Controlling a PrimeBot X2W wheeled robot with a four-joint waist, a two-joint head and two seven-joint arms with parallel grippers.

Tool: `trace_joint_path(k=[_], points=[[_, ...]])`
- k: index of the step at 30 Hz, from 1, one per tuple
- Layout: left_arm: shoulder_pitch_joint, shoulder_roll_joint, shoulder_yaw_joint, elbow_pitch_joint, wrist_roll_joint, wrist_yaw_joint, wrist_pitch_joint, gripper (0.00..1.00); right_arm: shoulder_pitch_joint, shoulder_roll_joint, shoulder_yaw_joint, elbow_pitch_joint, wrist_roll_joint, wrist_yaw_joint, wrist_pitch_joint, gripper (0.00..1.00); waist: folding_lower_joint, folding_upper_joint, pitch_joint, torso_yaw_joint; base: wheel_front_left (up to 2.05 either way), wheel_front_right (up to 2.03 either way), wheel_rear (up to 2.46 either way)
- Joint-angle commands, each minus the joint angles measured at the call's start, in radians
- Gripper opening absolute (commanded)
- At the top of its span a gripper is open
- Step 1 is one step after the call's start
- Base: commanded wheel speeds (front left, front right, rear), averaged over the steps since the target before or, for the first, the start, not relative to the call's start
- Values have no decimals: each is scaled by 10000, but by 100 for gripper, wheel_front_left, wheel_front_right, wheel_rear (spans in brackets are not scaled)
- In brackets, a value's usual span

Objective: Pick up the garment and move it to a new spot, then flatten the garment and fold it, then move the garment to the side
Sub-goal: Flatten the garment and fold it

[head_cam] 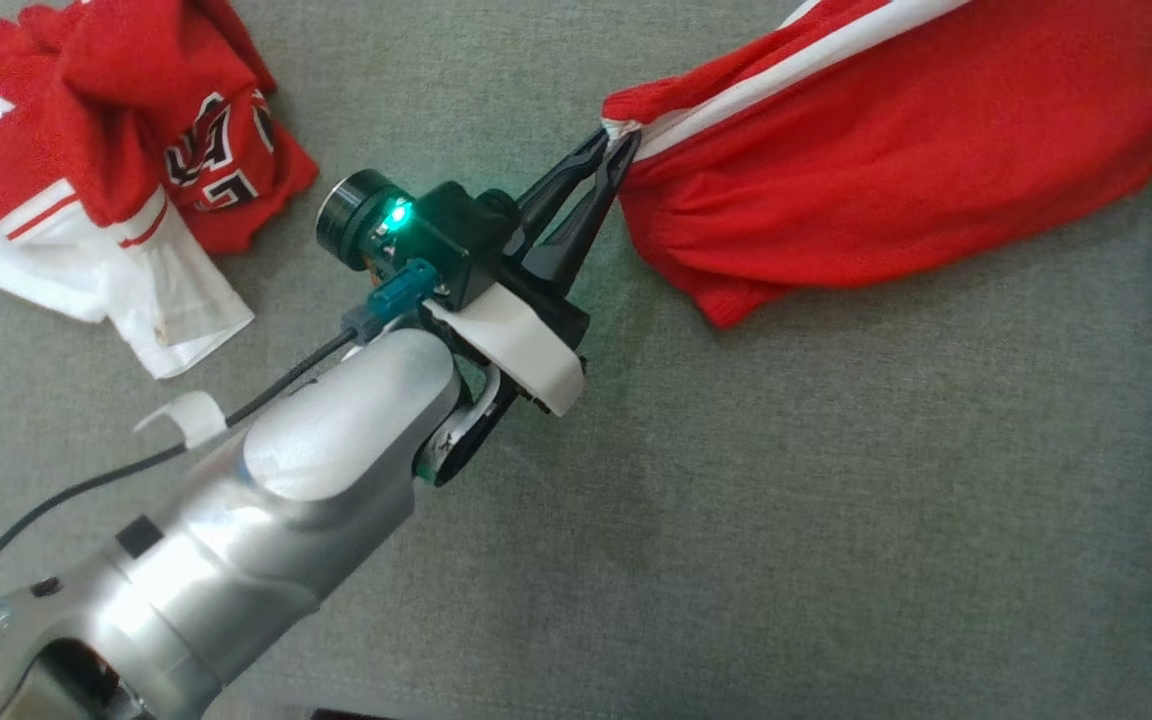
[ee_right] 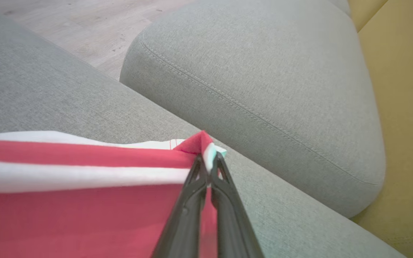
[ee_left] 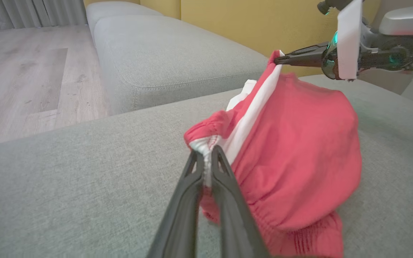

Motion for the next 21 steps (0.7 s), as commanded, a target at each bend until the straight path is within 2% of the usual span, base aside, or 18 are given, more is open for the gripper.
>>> trace_joint_path(k=[1,2,3,4,5,6,7,8,16,21], points=[[-367,189,406,-139,65,-14,-94,0,-181,-13,-70,-108,20,17,-135,0,-1,0,62,47,0,0,0],[-391,153,410,-89,73,-30,-121,0,-263,33,-97,52,46,17,-238,0,-1,0,93,68,0,0,0],[-421,122,401,-36,88,-52,-139,0,-351,54,-108,190,3,17,-401,37,-1,0,124,98,0,0,0],[-450,94,393,16,103,-74,-157,0,-428,77,-121,350,-35,17,-536,100,-1,0,151,130,0,0,0],[-469,68,396,73,108,-74,-171,0,-490,109,-129,522,-38,17,-619,100,-1,0,167,164,0,0,0],[-481,45,416,128,115,-49,-193,32,-552,141,-146,677,-30,17,-733,100,-1,0,172,192,0,0,0],[-488,28,444,166,131,-13,-223,91,-601,195,-200,829,32,17,-856,100,-1,0,163,214,0,0,0],[-475,16,475,201,129,13,-251,100,-652,254,-285,977,98,17,-1000,100,-1,0,130,229,0,0,0],[-115,211,774,357,77,184,-424,100,-619,621,-850,1970,326,17,-2353,100,-1,0,-637,49,0,0,0],[378,486,1442,166,-52,509,-512,100,-164,980,-1159,1960,695,17,-3493,100,-1,0,-1427,-305,0,0,0]])
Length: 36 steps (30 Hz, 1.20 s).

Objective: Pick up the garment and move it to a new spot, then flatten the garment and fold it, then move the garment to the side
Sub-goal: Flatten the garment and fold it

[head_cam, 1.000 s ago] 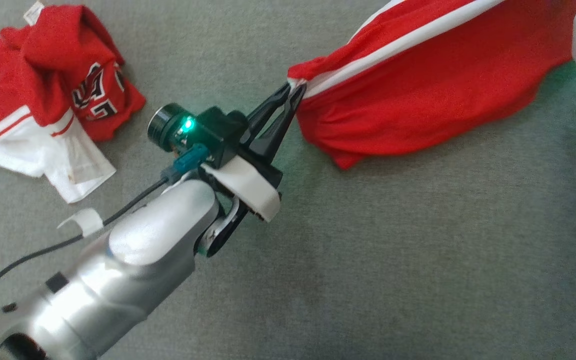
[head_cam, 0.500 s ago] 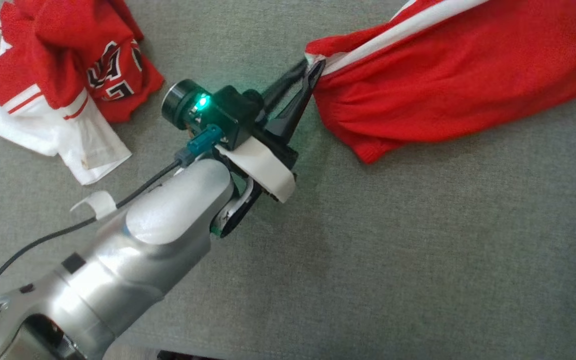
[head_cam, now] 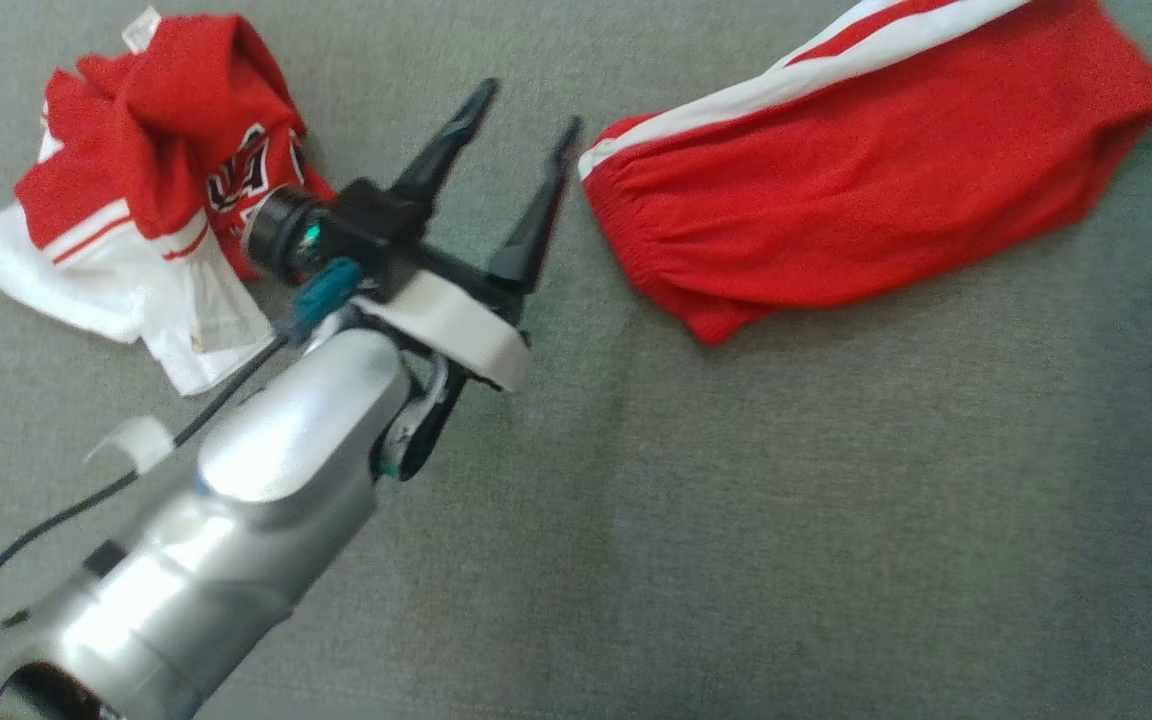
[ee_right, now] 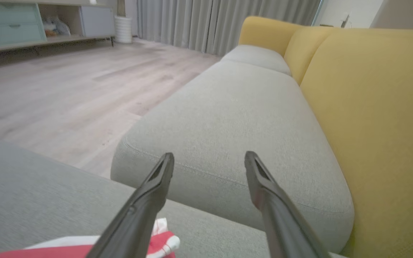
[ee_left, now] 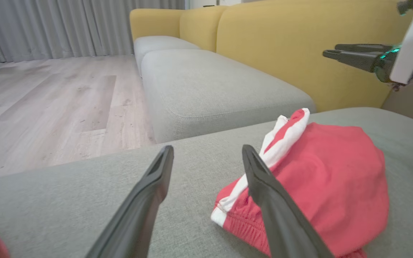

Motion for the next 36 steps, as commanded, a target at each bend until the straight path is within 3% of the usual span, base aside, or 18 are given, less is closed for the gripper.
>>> trace_joint_path(k=[1,7,14,26,32,36], points=[[44,441,681,-361,-76,197,-109,100,387,210,-64,-378,182,17,-345,100,1,0,-577,-353,0,0,0],[1314,638,2425,-1538,389,693,-122,100,1429,641,-774,-1514,485,17,-757,100,1,0,-1549,-895,0,0,0],[3213,581,3880,-2262,1017,704,-124,100,3412,1509,-2117,-3375,61,17,-781,100,1,0,-2395,-1477,0,0,0],[5937,-314,5221,-2191,2097,61,-125,100,8175,3800,-4231,-6450,-1820,17,-462,100,1,0,-3456,-2043,0,0,0],[6845,-763,5741,-1970,2685,-318,-125,100,9829,4201,-4287,-7105,-2429,17,-411,100,1,0,-3632,-2231,0,0,0],[7097,-1044,6097,-1873,2993,-594,-125,100,10303,4227,-4077,-7269,-2152,17,-516,100,1,0,-3641,-2261,0,0,0]])
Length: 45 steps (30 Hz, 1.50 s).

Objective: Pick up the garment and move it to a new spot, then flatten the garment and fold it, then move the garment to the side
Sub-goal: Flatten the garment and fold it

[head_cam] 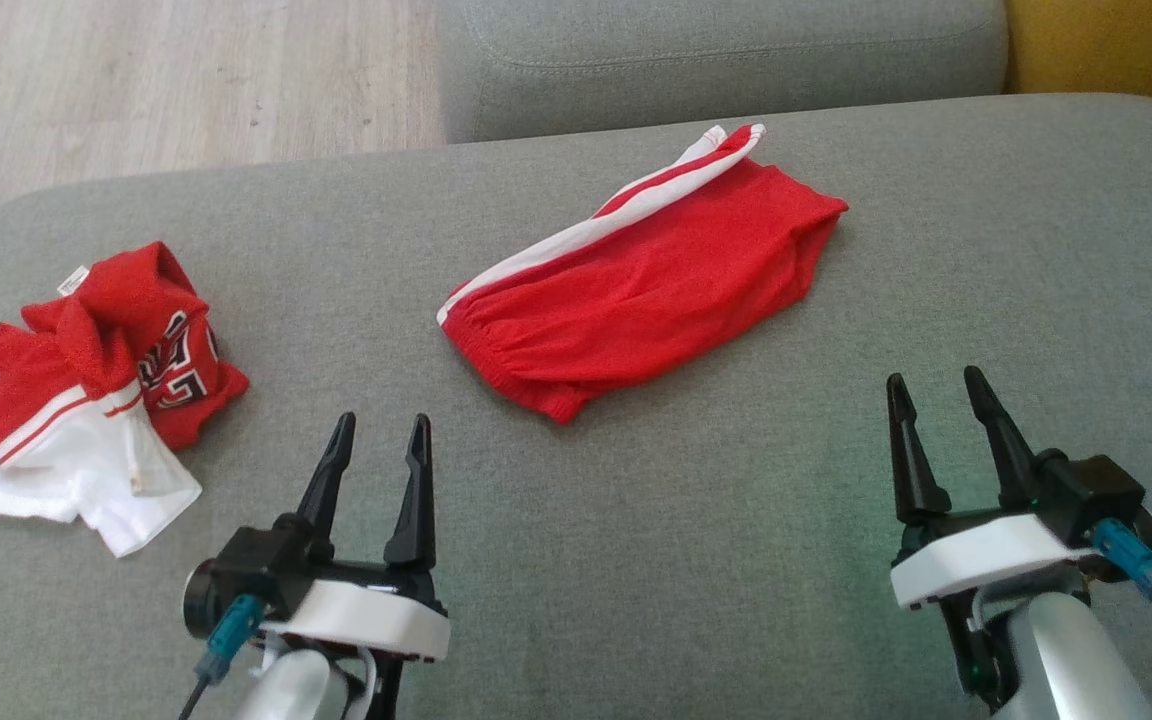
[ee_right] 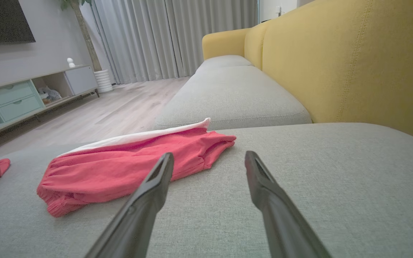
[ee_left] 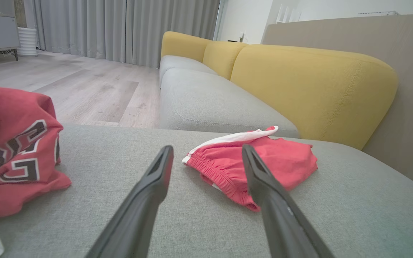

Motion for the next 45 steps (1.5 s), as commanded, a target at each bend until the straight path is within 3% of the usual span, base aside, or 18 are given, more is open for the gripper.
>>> trace_joint_path(k=[1,11,20,28,33,45], points=[[-268,-74,619,-236,257,-174,-53,100,-212,66,340,-452,216,19,-190,100,0,-1,25,0,0,0,0],[-671,-416,1023,-349,909,-699,-53,100,-808,69,106,-854,-65,19,-188,100,0,-1,933,240,0,0,0],[-1567,-622,1107,-480,1248,-1078,-53,100,-3156,69,-601,-790,-922,19,1409,100,0,-1,2382,810,0,0,0],[-2365,-878,1040,-306,1411,-1363,-53,100,-5982,-208,-2369,1549,-1994,19,3663,100,0,-1,3195,1619,0,0,0],[-2604,-980,929,-253,1514,-1442,-53,100,-7076,-747,-3170,3239,-2783,19,4257,100,0,-1,3486,2010,0,0,0],[-2761,-1050,1106,-257,1570,-1504,-53,100,-8082,-1467,-2693,6210,-3160,19,4778,100,0,-1,3830,2233,0,0,0]])
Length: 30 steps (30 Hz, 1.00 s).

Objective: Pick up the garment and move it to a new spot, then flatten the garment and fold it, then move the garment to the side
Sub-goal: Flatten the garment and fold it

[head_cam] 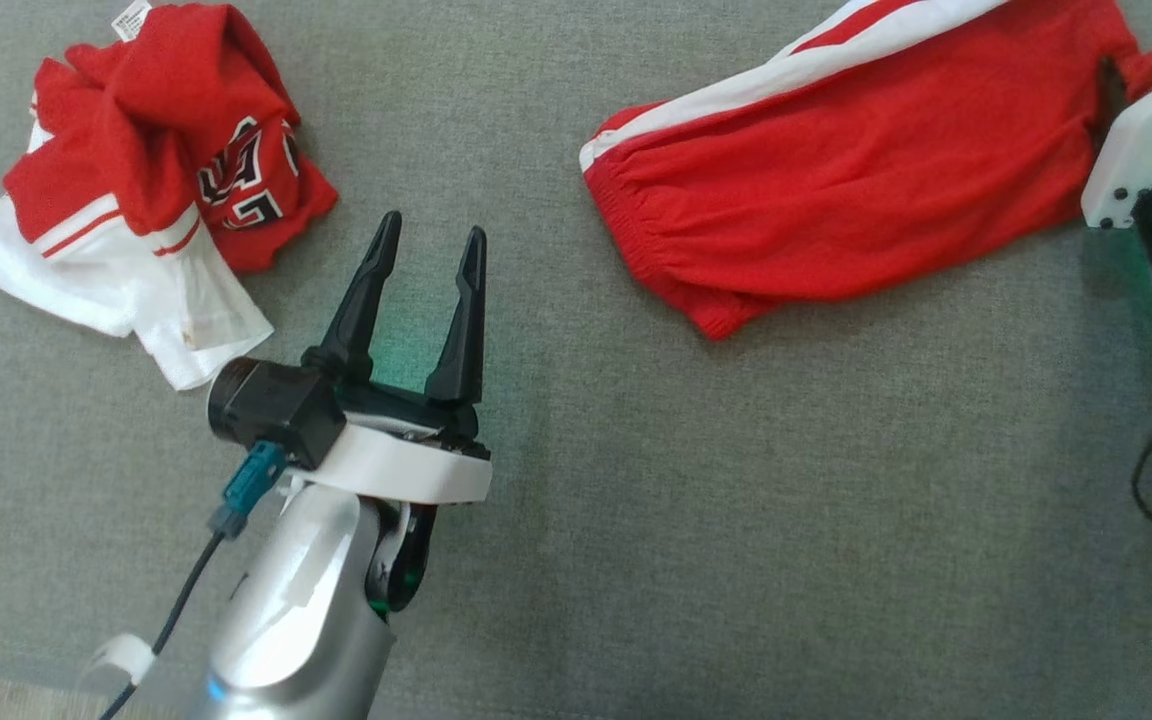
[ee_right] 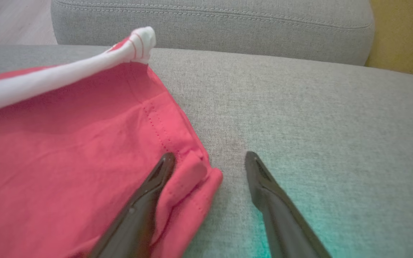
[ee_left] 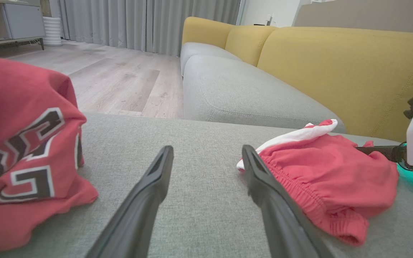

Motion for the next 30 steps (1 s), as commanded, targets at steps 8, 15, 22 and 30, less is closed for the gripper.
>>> trace_joint_path(k=[8,15,22,30], points=[[-313,61,213,-379,143,79,-51,100,-250,-126,1156,1182,321,19,11,0,1,0,-82,-85,0,0,0],[-103,60,289,-279,205,135,-51,100,-104,-418,1571,1481,765,19,-968,0,1,0,-682,-330,0,0,0],[202,59,486,-217,315,121,-51,100,423,-592,1719,1528,1133,19,-1446,0,1,0,-1386,-779,0,0,0],[657,59,642,-226,413,89,-51,100,1624,-658,1432,911,1856,19,-1949,0,1,0,-2272,-1407,0,0,0]])
